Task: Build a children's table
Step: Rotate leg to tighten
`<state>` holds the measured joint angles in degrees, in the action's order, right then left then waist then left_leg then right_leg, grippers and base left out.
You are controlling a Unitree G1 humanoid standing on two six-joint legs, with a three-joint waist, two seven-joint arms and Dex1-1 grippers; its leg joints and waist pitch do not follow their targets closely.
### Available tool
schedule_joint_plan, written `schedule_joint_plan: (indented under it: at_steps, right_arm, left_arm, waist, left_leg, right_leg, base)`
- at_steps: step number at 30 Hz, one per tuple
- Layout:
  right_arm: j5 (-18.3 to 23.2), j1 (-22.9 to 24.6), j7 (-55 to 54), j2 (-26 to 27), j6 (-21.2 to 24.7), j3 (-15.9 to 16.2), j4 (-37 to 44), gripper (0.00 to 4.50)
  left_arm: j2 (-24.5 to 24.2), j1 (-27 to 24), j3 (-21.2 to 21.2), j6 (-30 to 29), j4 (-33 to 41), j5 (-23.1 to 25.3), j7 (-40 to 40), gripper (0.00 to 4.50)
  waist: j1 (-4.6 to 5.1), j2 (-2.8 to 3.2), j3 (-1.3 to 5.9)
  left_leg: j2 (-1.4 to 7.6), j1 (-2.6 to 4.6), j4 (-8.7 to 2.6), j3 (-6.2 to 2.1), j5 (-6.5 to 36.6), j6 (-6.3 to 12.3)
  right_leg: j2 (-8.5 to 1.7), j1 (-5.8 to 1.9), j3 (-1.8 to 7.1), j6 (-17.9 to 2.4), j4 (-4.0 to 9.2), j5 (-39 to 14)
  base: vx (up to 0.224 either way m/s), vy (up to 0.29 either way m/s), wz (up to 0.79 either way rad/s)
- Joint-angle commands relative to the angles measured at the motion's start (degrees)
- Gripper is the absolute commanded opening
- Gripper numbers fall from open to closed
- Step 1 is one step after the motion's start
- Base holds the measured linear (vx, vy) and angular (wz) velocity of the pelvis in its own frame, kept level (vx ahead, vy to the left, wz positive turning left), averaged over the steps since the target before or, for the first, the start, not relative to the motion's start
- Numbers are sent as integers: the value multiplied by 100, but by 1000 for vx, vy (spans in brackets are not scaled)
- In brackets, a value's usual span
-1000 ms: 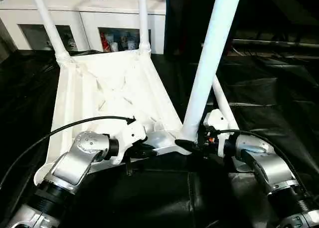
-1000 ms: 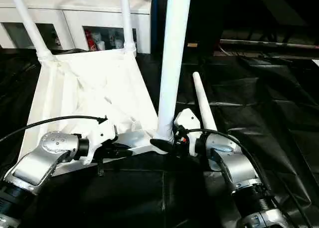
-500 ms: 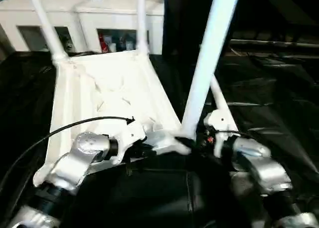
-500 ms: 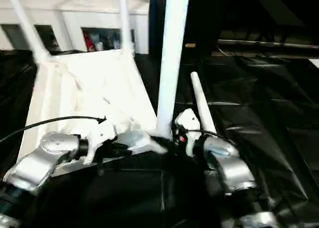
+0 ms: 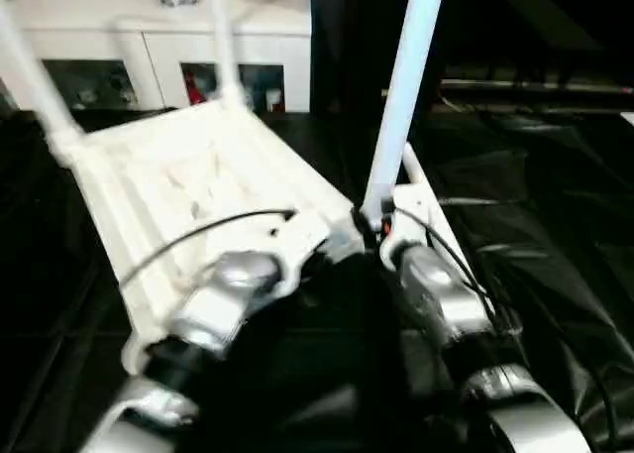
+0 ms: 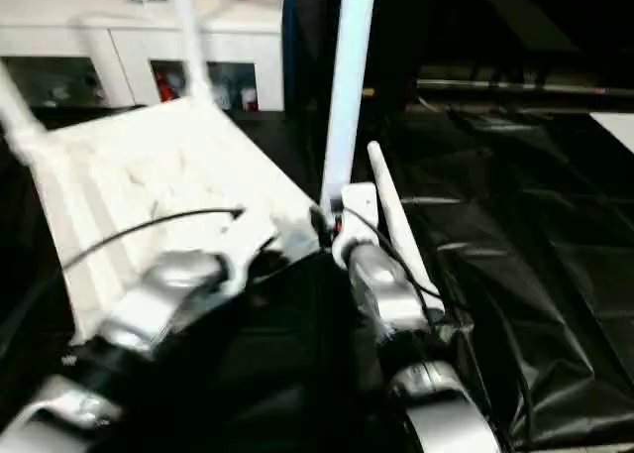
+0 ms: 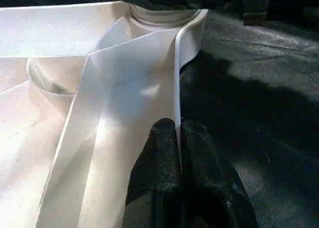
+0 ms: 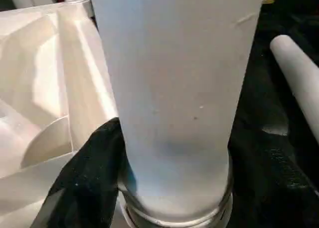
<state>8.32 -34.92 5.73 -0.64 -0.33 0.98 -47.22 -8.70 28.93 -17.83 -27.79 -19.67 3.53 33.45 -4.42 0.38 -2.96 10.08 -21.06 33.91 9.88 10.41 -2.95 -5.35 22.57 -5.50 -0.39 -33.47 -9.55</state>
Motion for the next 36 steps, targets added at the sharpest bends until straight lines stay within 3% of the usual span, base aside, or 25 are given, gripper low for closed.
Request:
schedule_joint_plan:
  at_steps: [1,2,5,9,10,11,12,16,18,19,20,24,29,31,36]
  right_arm:
    - [25,18,-143,-78,51,-234,-535,265]
    - [30,16,-136,-78,42,-237,-534,265]
    - [166,-21,93,-105,-251,-313,-455,335]
    - [155,-93,359,-231,-491,-362,-450,369]
    - [212,-61,643,-301,-474,-359,-315,375]
    - [230,-49,742,-326,-467,-354,-266,380]
    - [264,67,1250,-503,-310,-238,0,380]
    - [414,437,2290,-911,55,24,740,396]
    - [632,955,3347,-1427,326,338,1694,396]
    - [632,955,3347,-1427,326,338,1694,396]
    - [756,1253,3941,-1766,468,522,2207,396]
    - [903,1628,4575,-2219,726,730,2872,396]
    - [527,1661,4594,-2270,681,880,2984,396]
    - [263,1558,4348,-2214,556,936,2793,396]
    - [516,1532,4367,-2093,699,872,2963,396]
  left_arm:
    - [108,37,-11,157,231,-120,51,0]
    - [107,36,-10,158,233,-121,55,0]
    - [22,-6,-1,248,280,-142,169,0]
    - [-81,-90,-6,331,415,-183,317,0]
    - [-134,-142,-14,369,505,-221,420,0]
    - [-152,-159,-16,383,536,-235,456,0]
    - [-210,-213,-34,443,624,-254,543,0]
    - [-435,-414,-27,471,875,-312,746,0]
    - [-685,-629,5,544,1100,-396,1026,0]
    - [-685,-629,5,544,1100,-396,1026,0]
    - [-830,-735,47,615,1203,-451,1210,0]
    - [-1115,-864,130,764,1364,-625,1620,0]
    - [-1428,-971,126,810,1648,-903,2187,0]
    - [-1452,-980,119,810,1665,-919,2225,0]
    - [-1502,-997,108,849,1663,-911,2280,0]
  waist:
    - [14,5,335]
    - [14,-1,337]
    - [-8,-6,350]
    - [-74,-17,379]
    - [-90,-47,382]
    - [-105,-38,371]
    - [-108,-34,368]
    - [-180,-65,386]
    - [-188,-56,379]
    - [-192,-62,379]
    - [-196,-33,377]
    - [-175,-48,341]
    - [-99,-64,316]
    - [-91,-56,314]
    - [-108,-53,337]
  left_leg:
    - [277,91,-499,-153,2323,-160]
    - [278,78,-503,-153,2281,-143]
    - [282,61,-495,-126,2049,-66]
    - [296,75,-470,-85,1715,17]
    - [296,68,-459,-70,1616,73]
    - [300,41,-450,-65,1509,125]
    - [297,43,-447,-58,1479,140]
    - [309,-11,-418,-61,1006,365]
    - [314,-3,-417,-60,1017,436]
    - [323,-20,-425,-69,1013,437]
    - [313,-6,-425,-64,1047,412]
    - [317,-4,-453,-70,1361,352]
    - [313,18,-478,-95,1651,188]
    - [321,27,-479,-96,1671,145]
    - [330,36,-479,-91,1521,153]
  right_leg:
    - [-399,-151,267,-681,508,-2565]
    - [-400,-163,267,-701,497,-2512]
    - [-403,-182,287,-810,468,-2251]
    - [-403,-174,314,-957,425,-1884]
    - [-395,-180,318,-1010,403,-1734]
    - [-396,-189,327,-1060,377,-1640]
    - [-387,-176,329,-1072,375,-1635]
    - [-376,-261,323,-1067,304,-1210]
    - [-356,-246,322,-1042,309,-1229]
    - [-367,-267,321,-1034,306,-1249]
    - [-354,-246,318,-1040,324,-1335]
    - [-359,-242,325,-968,379,-1798]
    - [-376,-188,322,-859,441,-2444]
    - [-379,-173,324,-868,443,-2481]
    - [-364,-193,343,-974,380,-1968]
  base:
    - [0,0,0]
    - [0,0,0]
    - [0,0,0]
    - [0,0,0]
    - [0,0,0]
    - [0,0,0]
    - [0,0,0]
    - [0,0,0]
    - [0,0,0]
    - [0,0,0]
    - [0,0,0]
    - [0,0,0]
    - [0,0,0]
    - [0,0,0]
    - [0,0,0]
